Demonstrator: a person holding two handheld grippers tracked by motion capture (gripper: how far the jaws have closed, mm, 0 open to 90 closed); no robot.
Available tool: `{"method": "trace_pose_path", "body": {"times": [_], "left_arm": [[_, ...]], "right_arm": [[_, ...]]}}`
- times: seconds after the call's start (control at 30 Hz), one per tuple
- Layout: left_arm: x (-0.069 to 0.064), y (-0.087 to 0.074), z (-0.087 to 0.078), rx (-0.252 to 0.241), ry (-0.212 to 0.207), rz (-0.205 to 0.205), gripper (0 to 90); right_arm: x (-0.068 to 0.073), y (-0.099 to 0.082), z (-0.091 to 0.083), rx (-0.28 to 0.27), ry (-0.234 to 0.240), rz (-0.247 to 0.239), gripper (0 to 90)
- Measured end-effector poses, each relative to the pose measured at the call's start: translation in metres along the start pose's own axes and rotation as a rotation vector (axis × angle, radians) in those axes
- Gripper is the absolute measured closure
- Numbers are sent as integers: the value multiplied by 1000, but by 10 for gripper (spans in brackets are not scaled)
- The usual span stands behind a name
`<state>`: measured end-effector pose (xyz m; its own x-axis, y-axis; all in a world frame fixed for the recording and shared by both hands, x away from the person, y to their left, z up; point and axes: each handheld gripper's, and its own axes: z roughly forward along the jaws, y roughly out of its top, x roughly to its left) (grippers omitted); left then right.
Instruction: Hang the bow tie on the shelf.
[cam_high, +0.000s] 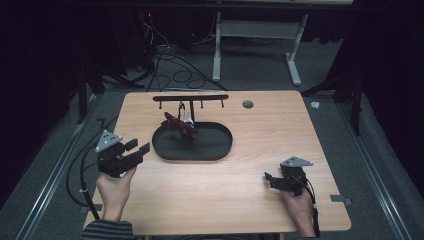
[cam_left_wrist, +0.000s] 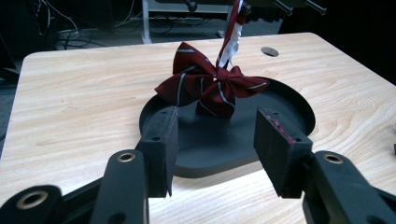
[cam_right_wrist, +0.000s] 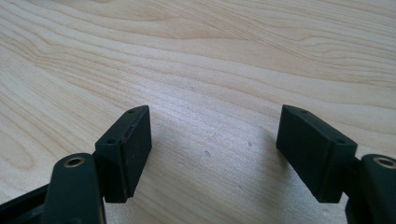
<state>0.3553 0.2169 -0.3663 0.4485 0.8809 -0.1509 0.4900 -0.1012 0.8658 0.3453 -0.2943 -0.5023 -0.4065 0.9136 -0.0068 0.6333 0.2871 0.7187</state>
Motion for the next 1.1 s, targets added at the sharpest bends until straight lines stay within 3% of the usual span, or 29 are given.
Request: {"method": "trace_pose_path", "body": {"times": [0.27, 1.1], "left_arm": [[2, -12, -2, 3, 0, -22, 501], [0, -35, 2, 31, -1, -38, 495]], "right_arm": [[0, 0, 0, 0, 0, 0, 279], [0, 0, 0, 0, -1, 0, 279]]}}
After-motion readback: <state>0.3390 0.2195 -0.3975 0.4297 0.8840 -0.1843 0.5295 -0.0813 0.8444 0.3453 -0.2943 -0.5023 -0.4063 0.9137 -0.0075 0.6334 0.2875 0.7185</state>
